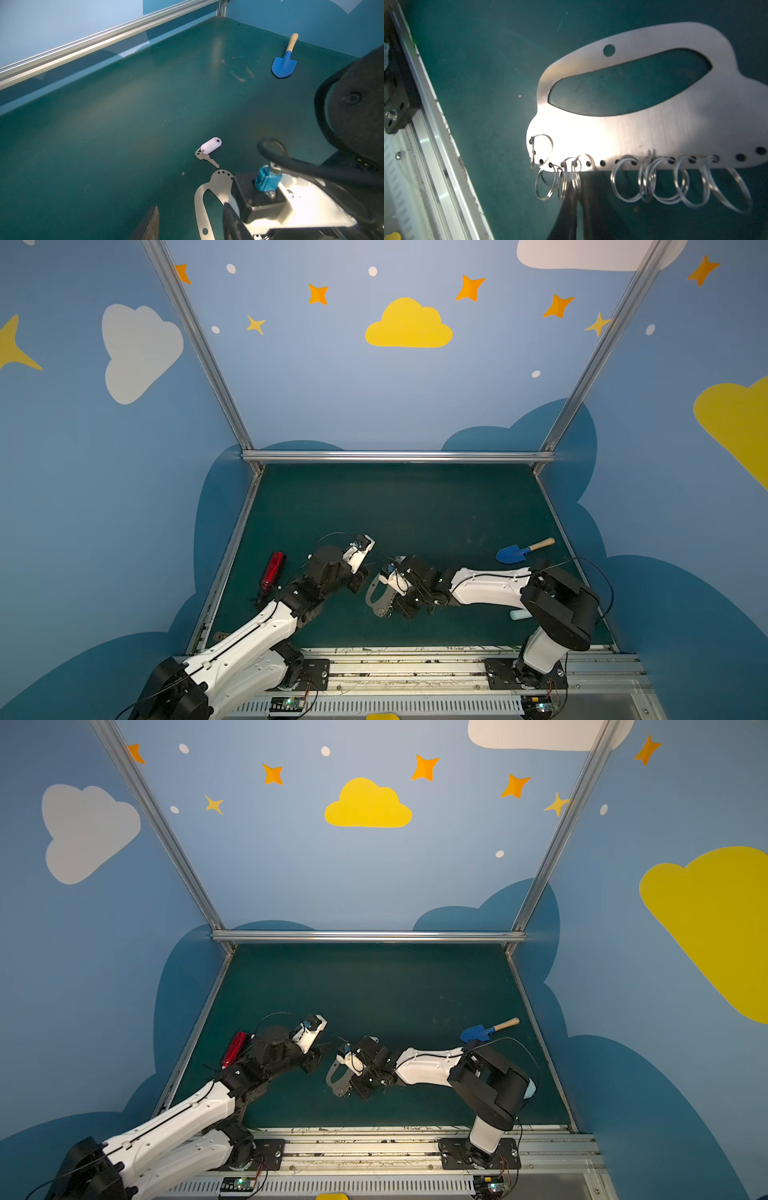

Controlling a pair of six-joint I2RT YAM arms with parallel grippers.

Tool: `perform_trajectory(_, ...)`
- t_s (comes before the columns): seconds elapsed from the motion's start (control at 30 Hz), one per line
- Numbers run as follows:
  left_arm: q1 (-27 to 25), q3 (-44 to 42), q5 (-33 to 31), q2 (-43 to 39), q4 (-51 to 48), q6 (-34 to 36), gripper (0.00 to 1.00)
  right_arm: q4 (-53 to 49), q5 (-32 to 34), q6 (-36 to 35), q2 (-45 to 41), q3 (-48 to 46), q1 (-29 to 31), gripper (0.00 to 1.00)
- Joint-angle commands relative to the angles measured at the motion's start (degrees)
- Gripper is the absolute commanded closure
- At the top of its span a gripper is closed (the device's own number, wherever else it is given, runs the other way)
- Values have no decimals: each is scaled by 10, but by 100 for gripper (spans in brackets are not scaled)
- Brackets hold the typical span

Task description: Put the keys on the keyring

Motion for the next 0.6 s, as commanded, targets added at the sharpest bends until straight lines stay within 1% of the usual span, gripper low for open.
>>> perform_trajectory(0.0, 1, 6, 7, 4, 12, 8, 50, 5, -13, -21, 5, 5, 4, 95)
perform_trajectory(0.23, 0, 7, 7, 7, 10, 14, 51, -3, -8, -35, 3, 5, 5, 100)
perform_trajectory(0.43, 0, 8, 8, 9, 10, 18, 51, -4, 5, -44, -3, 6, 5, 100)
perform_trajectory(0.57, 1, 8, 10, 5, 10, 23, 51, 4, 19, -62, -25, -5, 5, 100)
